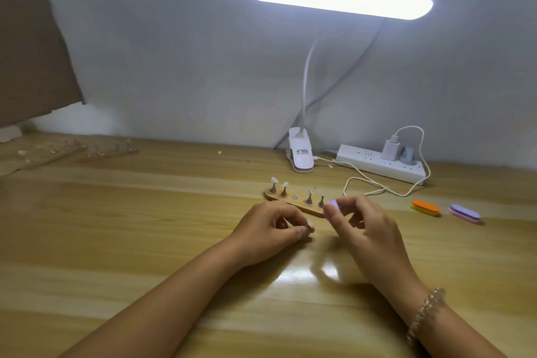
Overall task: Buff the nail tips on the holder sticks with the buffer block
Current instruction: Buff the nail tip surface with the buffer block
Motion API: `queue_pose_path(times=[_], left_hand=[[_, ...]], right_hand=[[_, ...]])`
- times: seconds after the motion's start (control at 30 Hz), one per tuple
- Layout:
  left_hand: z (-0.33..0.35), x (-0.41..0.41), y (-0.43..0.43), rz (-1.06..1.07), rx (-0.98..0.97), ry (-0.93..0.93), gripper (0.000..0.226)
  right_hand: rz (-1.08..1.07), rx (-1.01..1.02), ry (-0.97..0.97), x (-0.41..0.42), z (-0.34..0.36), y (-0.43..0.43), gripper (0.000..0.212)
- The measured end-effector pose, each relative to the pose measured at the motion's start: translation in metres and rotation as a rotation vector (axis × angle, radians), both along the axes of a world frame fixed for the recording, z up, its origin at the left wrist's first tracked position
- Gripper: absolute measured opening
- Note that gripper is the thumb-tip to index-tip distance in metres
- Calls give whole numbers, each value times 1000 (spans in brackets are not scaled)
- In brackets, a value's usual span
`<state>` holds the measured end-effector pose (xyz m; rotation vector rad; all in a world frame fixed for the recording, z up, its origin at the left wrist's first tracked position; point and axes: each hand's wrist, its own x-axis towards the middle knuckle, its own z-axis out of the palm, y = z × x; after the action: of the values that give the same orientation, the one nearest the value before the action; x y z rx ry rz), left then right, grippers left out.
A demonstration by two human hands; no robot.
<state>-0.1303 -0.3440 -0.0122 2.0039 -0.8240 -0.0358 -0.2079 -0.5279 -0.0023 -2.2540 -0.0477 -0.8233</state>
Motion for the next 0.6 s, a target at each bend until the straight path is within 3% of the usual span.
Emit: queue_pose_path(times=[0.13, 0.27, 0.4, 0.5, 0.6], left_hand=[[0, 0, 1, -27, -2, 25, 11], [0, 0, 2, -35, 9, 18, 10], [2, -2, 2, -46, 21, 22, 16], [3, -2, 2, -42, 17, 17, 13], [4, -3, 2, -53, 18, 25, 14]], right_hand=[[131, -279, 26, -6, -2, 15, 29], [57, -269, 48, -1, 0, 9, 24], [96, -393, -3, -8, -1, 16, 29], [41, -279, 49, -3, 1, 12, 27], [44, -333, 24, -5, 0, 12, 27]])
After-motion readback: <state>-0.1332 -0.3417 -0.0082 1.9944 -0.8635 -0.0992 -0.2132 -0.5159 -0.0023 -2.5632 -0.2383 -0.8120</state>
